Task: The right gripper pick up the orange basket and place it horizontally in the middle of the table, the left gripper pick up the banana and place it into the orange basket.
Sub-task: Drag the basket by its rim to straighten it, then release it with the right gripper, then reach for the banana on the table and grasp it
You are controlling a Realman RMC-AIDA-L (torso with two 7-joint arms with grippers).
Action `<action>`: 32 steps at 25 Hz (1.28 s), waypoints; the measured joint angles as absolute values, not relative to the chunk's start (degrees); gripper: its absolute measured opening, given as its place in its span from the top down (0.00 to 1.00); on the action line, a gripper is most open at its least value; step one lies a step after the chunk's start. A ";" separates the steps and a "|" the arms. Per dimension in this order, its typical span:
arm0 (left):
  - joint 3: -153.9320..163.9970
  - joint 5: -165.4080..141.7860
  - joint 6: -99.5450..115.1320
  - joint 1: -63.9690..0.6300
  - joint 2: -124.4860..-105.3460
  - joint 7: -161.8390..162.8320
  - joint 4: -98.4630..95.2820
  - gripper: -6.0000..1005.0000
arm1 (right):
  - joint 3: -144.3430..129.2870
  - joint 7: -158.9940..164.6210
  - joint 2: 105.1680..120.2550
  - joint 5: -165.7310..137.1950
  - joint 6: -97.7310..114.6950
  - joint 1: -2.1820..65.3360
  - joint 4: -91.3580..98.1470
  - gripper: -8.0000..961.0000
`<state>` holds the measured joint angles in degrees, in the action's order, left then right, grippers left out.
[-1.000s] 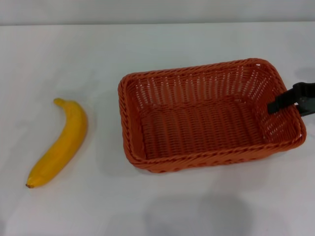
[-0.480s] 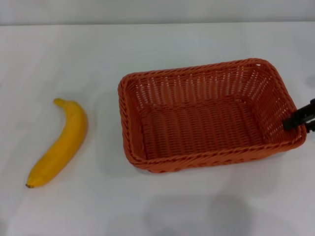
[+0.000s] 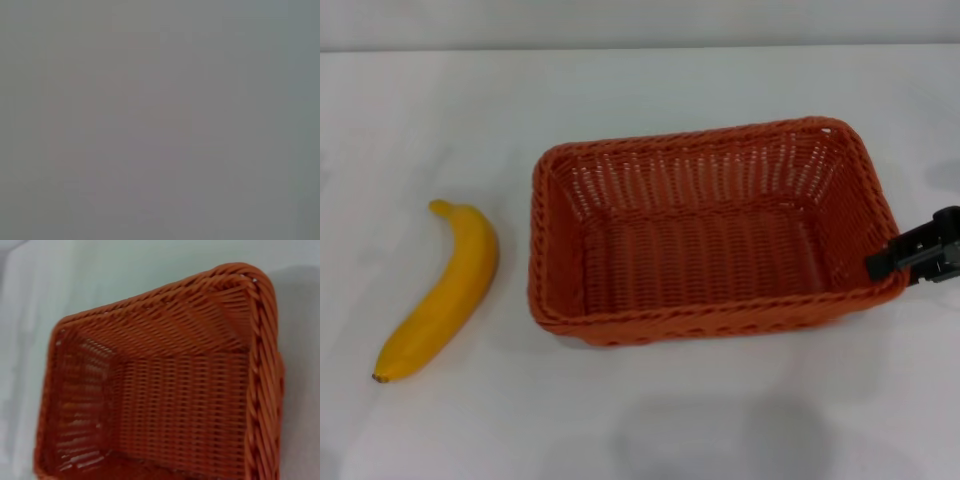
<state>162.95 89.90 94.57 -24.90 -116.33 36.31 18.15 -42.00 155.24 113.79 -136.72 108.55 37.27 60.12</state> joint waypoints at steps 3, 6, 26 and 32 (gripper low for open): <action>162.95 90.04 94.56 -24.76 -116.62 36.31 18.17 0.12 | -42.12 155.13 113.28 -135.64 108.84 37.08 60.12 0.52; 162.95 90.09 94.56 -24.72 -116.71 36.30 18.16 0.12 | -42.32 154.67 112.27 -136.54 108.22 37.00 59.89 0.52; 163.03 83.45 95.41 -26.84 -114.10 64.47 31.68 0.12 | -22.74 128.88 106.77 -123.24 102.88 33.00 58.95 0.52; 163.04 76.42 98.80 -29.11 -112.29 86.91 46.92 0.12 | -18.77 108.72 107.08 -105.40 95.04 27.84 47.54 0.52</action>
